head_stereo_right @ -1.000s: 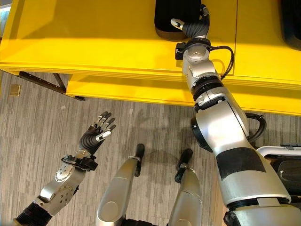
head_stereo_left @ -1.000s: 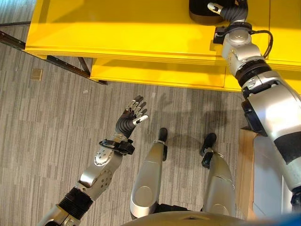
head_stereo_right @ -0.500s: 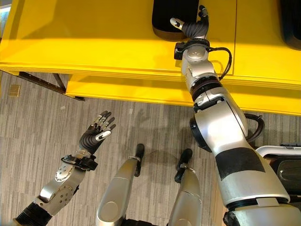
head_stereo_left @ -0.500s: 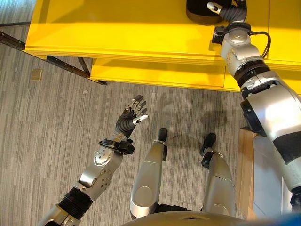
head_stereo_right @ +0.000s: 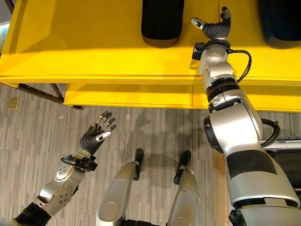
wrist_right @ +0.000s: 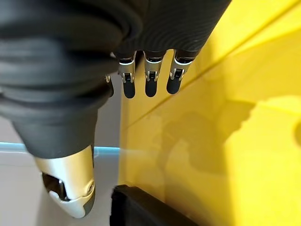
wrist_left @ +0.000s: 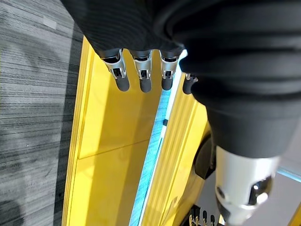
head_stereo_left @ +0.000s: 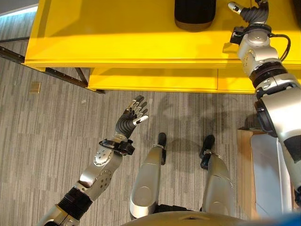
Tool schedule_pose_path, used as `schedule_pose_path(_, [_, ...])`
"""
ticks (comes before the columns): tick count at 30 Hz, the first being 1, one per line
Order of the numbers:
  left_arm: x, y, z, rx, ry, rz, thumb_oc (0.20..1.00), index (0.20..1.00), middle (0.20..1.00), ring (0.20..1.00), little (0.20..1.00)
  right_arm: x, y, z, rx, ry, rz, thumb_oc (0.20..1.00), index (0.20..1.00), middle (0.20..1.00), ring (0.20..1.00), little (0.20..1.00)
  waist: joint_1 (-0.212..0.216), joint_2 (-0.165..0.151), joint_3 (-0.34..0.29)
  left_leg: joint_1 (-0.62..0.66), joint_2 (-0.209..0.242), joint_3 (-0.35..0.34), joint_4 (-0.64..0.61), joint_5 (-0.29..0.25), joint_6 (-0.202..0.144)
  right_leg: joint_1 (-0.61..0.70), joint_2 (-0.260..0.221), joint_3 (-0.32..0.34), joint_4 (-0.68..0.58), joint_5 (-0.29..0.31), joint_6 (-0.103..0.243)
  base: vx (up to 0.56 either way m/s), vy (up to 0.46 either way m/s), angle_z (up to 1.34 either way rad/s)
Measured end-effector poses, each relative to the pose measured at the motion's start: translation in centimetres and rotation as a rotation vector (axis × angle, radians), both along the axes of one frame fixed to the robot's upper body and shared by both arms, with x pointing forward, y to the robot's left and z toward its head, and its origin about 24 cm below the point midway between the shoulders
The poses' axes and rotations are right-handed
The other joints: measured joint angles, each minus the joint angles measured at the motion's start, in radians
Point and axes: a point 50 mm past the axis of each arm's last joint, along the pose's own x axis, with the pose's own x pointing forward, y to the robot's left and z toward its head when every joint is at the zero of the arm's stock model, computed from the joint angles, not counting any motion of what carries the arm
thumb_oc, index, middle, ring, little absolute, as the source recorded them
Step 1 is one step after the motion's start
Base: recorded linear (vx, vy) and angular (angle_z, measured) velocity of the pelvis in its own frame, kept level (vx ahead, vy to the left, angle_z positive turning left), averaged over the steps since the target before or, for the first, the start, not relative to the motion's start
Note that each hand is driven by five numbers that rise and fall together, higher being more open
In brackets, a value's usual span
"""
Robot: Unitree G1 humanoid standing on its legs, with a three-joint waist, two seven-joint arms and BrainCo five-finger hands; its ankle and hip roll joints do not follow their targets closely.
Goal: Move parts from the plastic box to the shelf.
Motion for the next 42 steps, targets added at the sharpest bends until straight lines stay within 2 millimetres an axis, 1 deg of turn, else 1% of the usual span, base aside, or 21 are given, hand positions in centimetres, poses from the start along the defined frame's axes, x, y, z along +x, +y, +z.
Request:
schedule_pose_path(3, [-0.2,0.1,-0.3,0.002,0.014,0.002,1.0,1.0,1.0,1.0,1.0,0.1,1.2,-0.9,-0.011,-0.011,0.053,1.0,1.0,1.0,1.0,1.0,-0.01,0.0,-0.001,0.059,0.001,0.022,-0.033,0.003,0.0,0.036,0.002,0.017,-0.014,0.004,0.007,0.0,-0.008,-0.12])
schedule_pose_path(6, [-0.3,0.1,-0.5,-0.005,0.023,0.001,1.0,1.0,1.0,1.0,1.0,-0.2,2.2,-1.6,-0.012,-0.059,0.122,1.0,1.0,1.0,1.0,1.0,-0.037,0.0,-0.021,0.076,0.007,0.026,-0.052,0.004,-0.002,0.055,0.009,0.015,-0.033,0.004,0.007,0.01,-0.012,-0.05])
schedule_pose_path(9, [-0.5,0.3,-0.9,-0.003,0.04,0.002,1.0,1.0,1.0,1.0,1.0,-0.7,3.1,-4.3,-0.009,-0.075,0.201,1.0,1.0,1.0,1.0,1.0,-0.054,-0.005,-0.031,0.135,0.014,0.037,-0.082,0.001,-0.005,0.099,0.019,0.019,-0.054,0.004,0.007,0.05,-0.016,-0.14])
schedule_pose_path(11, [-0.6,0.4,-1.2,-0.035,0.049,0.028,1.0,1.0,1.0,1.0,1.0,-1.6,3.0,-7.5,0.016,-0.059,0.249,1.0,1.0,1.0,1.0,1.0,-0.054,-0.013,-0.049,0.187,0.022,0.047,-0.121,0.003,-0.009,0.143,0.029,0.021,-0.085,0.004,0.007,0.06,-0.021,-0.18])
schedule_pose_path(13, [-1.1,0.5,-1.9,-0.038,0.081,0.031,1.0,1.0,1.0,1.0,1.0,-2.0,2.4,-11.4,0.05,0.027,0.244,1.0,1.0,1.0,1.0,1.0,-0.09,-0.021,-0.094,0.211,0.028,0.048,-0.146,0.004,-0.012,0.166,0.04,0.02,-0.107,0.004,0.006,0.13,-0.036,-0.12])
schedule_pose_path(14, [-1.5,1.4,-2.2,-0.045,0.089,0.071,1.0,1.0,1.0,1.0,1.0,-3.4,2.5,-13.7,0.056,0.043,0.292,1.0,1.0,1.0,1.0,1.0,-0.1,-0.033,-0.105,0.267,0.038,0.059,-0.187,0.008,-0.018,0.213,0.056,0.022,-0.144,0.013,0.005,0.15,-0.039,-0.26])
schedule_pose_path(16, [-2.2,2.2,-2.8,-0.06,0.116,0.118,1.0,1.0,1.0,1.0,1.0,-5.1,2.4,-16.4,0.086,0.073,0.335,1.0,1.0,1.0,1.0,1.0,-0.115,-0.041,-0.134,0.331,0.052,0.084,-0.238,0.012,-0.024,0.258,0.073,0.032,-0.189,0.018,0.003,0.16,-0.043,-0.36])
schedule_pose_path(18, [-2.7,2.7,-3.3,-0.094,0.133,0.165,1.0,1.0,1.0,1.0,1.0,-7.8,2.3,-19.5,0.138,0.103,0.376,1.0,1.0,1.0,1.0,1.0,-0.122,-0.041,-0.169,0.397,0.064,0.096,-0.299,0.021,-0.029,0.312,0.092,0.034,-0.235,0.022,0.003,0.13,-0.041,-0.21])
schedule_pose_path(20, [-3.4,3.2,-3.9,-0.107,0.164,0.198,1.0,1.0,1.0,1.0,1.0,-9.6,2.0,-21.7,0.157,0.146,0.396,1.0,1.0,1.0,1.0,1.0,-0.137,-0.04,-0.204,0.439,0.078,0.105,-0.337,0.023,-0.03,0.348,0.111,0.034,-0.266,0.024,0.001,0.14,-0.03,-0.17])
schedule_pose_path(22, [-3.7,2.8,-4.3,-0.122,0.178,0.201,1.0,1.0,1.0,1.0,1.0,-11.4,1.6,-23.6,0.18,0.19,0.403,1.0,1.0,1.0,1.0,1.0,-0.147,-0.039,-0.234,0.483,0.09,0.11,-0.386,0.034,-0.031,0.386,0.129,0.033,-0.305,0.033,-0.003,0.13,-0.008,-0.05])
schedule_pose_path(23, [-3.9,2.6,-4.5,-0.144,0.184,0.206,1.0,1.0,1.0,1.0,1.0,-13.3,1.2,-24.1,0.204,0.18,0.417,1.0,1.0,1.0,1.0,1.0,-0.145,-0.031,-0.248,0.515,0.093,0.107,-0.429,0.049,-0.029,0.415,0.134,0.021,-0.331,0.035,-0.003,0.11,0.0,0.12])
schedule_pose_path(24, [-4.1,2.8,-4.7,-0.163,0.186,0.227,1.0,1.0,1.0,1.0,1.0,-14.5,1.2,-24.1,0.21,0.168,0.439,1.0,1.0,1.0,1.0,1.0,-0.154,-0.024,-0.259,0.535,0.094,0.101,-0.456,0.059,-0.026,0.442,0.138,0.011,-0.36,0.041,-0.001,0.1,-0.006,0.1])
schedule_pose_path(26, [-4.5,3.0,-5.2,-0.143,0.203,0.237,1.0,1.0,1.0,1.0,1.0,-14.9,0.4,-24.0,0.206,0.154,0.439,1.0,1.0,1.0,1.0,1.0,-0.161,-0.015,-0.282,0.561,0.1,0.095,-0.483,0.063,-0.031,0.48,0.147,0.008,-0.411,0.057,0.002,0.11,0.0,0.08])
schedule_pose_path(28, [-5.0,3.1,-5.5,-0.15,0.21,0.26,1.0,1.0,1.0,1.0,1.0,-16.0,-0.6,-23.9,0.215,0.132,0.412,1.0,1.0,1.0,1.0,1.0,-0.159,-0.01,-0.328,0.571,0.1,0.089,-0.512,0.07,-0.043,0.506,0.153,0.002,-0.468,0.078,0.005,0.06,0.005,0.12])
schedule_pose_path(31, [-5.2,3.4,-5.8,-0.143,0.226,0.272,1.0,1.0,1.0,1.0,1.0,-16.2,-0.6,-24.0,0.212,0.135,0.432,1.0,1.0,1.0,1.0,1.0,-0.157,-0.012,-0.336,0.573,0.1,0.073,-0.521,0.076,-0.051,0.523,0.156,-0.011,-0.493,0.088,0.008,0.08,0.008,0.11])
schedule_pose_path(33, [-5.2,3.1,-6.0,-0.141,0.222,0.283,1.0,1.0,1.0,1.0,1.0,-17.6,-1.1,-24.4,0.222,0.141,0.428,1.0,1.0,1.0,1.0,1.0,-0.157,-0.008,-0.34,0.6,0.103,0.071,-0.548,0.084,-0.059,0.544,0.158,-0.019,-0.494,0.08,0.01,0.09,0.014,0.15])
schedule_pose_path(35, [-5.5,3.7,-6.2,-0.132,0.215,0.33,1.0,1.0,1.0,1.0,1.0,-19.4,-1.2,-25.0,0.237,0.154,0.437,1.0,1.0,1.0,1.0,1.0,-0.161,-0.01,-0.355,0.615,0.103,0.075,-0.559,0.082,-0.056,0.555,0.158,-0.014,-0.498,0.063,0.02,0.03,0.006,-0.07])
schedule_pose_path(36, [-5.4,4.1,-6.1,-0.104,0.211,0.331,1.0,1.0,1.0,1.0,1.0,-19.4,-1.3,-25.0,0.237,0.156,0.439,1.0,1.0,1.0,1.0,1.0,-0.184,-0.017,-0.358,0.616,0.101,0.082,-0.56,0.083,-0.056,0.539,0.158,-0.006,-0.498,0.066,0.02,0.01,0.012,-0.28])
schedule_pose_path(38, [-5.4,4.3,-6.0,-0.073,0.206,0.329,1.0,1.0,1.0,1.0,1.0,-19.7,-1.2,-25.2,0.236,0.163,0.455,1.0,1.0,1.0,1.0,1.0,-0.193,-0.017,-0.36,0.616,0.099,0.105,-0.562,0.084,-0.055,0.525,0.159,0.019,-0.498,0.072,0.022,0.02,0.016,-0.31])
schedule_pose_path(41, [-5.4,4.4,-6.0,-0.059,0.202,0.327,1.0,1.0,1.0,1.0,1.0,-20.0,-1.2,-25.4,0.239,0.173,0.46,1.0,1.0,1.0,1.0,1.0,-0.215,-0.003,-0.367,0.618,0.098,0.139,-0.569,0.084,-0.055,0.5,0.162,0.051,-0.498,0.075,0.024,0.03,0.0,-0.34])
schedule_pose_path(42, [-5.4,4.4,-6.0,-0.058,0.202,0.328,1.0,1.0,1.0,1.0,1.0,-20.0,-1.1,-25.3,0.235,0.17,0.47,1.0,1.0,1.0,1.0,1.0,-0.207,0.005,-0.371,0.618,0.098,0.157,-0.568,0.083,-0.053,0.493,0.164,0.067,-0.498,0.083,0.016,0.01,-0.022,-0.6])
